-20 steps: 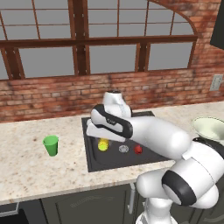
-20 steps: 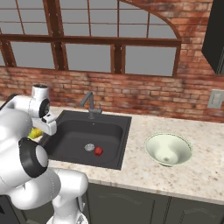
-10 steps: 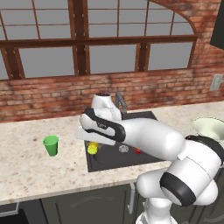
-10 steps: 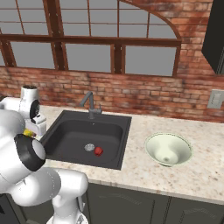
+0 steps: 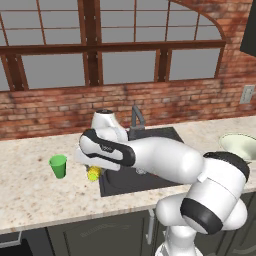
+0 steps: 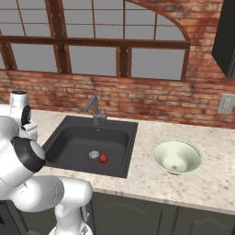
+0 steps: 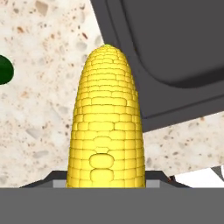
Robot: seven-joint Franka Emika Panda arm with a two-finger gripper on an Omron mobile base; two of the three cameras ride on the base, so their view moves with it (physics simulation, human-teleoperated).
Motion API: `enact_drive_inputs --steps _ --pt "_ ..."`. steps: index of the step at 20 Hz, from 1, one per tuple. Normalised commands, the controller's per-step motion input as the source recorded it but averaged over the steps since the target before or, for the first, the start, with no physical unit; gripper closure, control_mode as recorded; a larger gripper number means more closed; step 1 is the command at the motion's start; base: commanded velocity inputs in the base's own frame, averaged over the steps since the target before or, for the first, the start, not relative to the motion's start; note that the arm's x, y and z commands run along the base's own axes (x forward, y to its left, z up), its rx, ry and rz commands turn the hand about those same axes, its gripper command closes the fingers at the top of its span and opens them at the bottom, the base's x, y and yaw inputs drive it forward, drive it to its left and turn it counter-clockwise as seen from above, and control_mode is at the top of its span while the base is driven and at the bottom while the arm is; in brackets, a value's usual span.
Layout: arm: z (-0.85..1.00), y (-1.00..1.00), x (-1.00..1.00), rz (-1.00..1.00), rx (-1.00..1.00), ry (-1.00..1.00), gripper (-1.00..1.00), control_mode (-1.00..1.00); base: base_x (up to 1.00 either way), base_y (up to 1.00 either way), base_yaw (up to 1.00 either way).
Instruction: Remove the bell pepper and corn from the sink. Then move the bowl and cup from the counter to the sink for washing.
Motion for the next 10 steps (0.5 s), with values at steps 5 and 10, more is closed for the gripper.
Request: enact_drive_inputs --steps 5,10 --pt "-0.04 0.41 -0.09 -0.10 0.00 0.00 1.00 -1.00 0.00 0.00 0.00" --pt "-0.08 0.43 -0.07 -0.13 0.00 0.00 1.00 -1.00 0.00 0.00 0.00"
